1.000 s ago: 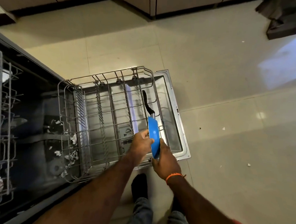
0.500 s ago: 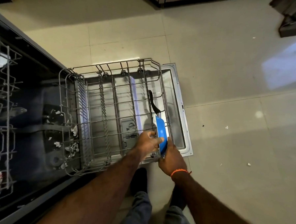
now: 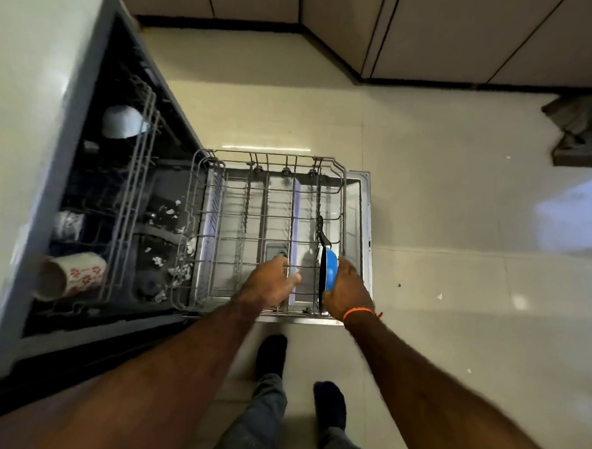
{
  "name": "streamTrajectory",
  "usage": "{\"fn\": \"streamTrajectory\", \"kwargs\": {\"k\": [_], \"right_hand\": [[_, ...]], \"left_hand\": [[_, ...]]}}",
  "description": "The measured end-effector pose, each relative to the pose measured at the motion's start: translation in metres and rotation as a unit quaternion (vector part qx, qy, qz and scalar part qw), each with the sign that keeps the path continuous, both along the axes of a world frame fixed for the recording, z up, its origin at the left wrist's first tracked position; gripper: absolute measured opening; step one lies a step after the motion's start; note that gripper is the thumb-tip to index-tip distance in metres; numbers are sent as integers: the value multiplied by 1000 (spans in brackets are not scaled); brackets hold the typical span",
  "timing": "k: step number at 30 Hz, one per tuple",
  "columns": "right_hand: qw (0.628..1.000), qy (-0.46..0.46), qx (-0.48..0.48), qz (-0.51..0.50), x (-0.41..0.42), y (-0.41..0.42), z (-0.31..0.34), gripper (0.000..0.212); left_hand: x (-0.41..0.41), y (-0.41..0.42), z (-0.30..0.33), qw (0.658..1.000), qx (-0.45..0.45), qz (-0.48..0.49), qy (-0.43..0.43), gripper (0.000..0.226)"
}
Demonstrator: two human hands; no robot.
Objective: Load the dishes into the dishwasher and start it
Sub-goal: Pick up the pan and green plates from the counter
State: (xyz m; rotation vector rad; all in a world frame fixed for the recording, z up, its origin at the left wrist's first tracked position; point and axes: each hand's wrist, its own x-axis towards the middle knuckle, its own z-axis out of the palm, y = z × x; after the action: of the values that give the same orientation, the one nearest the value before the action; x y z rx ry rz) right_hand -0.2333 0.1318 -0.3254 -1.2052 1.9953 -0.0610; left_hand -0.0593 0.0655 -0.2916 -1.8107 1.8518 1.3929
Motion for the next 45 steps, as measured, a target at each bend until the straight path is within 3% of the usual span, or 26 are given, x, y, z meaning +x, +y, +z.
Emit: {"fn": "streamTrajectory", "kwargs": {"k": [5,9,14,18,22,29,36,45], "right_hand": [[995,2,-34,93,10,-1,84,83],[978,7,-44,203,35,7,152,73],[934,3,-75,349,82,26,226,58],[876,-19,-126,464,142,46,285,47],[809,-39,-185,556,215,70,336,34],[710,-110,-246,650,362,137,390,33],[634,-149,-264,712,506,233,406,30],[554,-146,-244,783,635,363,401,34]], "left_hand": [[27,35,86,996,-83,-24,-31,65],[56,72,149,992,-120,6,-44,61],[104,126,221,979,-180,76,-57,61],[150,176,274,959,-217,170,-64,37],[202,241,309,926,-257,266,-85,37],[310,388,349,840,-296,432,-141,42],[398,525,378,747,-340,541,-187,45],[491,651,383,672,-317,623,-244,46]]}}
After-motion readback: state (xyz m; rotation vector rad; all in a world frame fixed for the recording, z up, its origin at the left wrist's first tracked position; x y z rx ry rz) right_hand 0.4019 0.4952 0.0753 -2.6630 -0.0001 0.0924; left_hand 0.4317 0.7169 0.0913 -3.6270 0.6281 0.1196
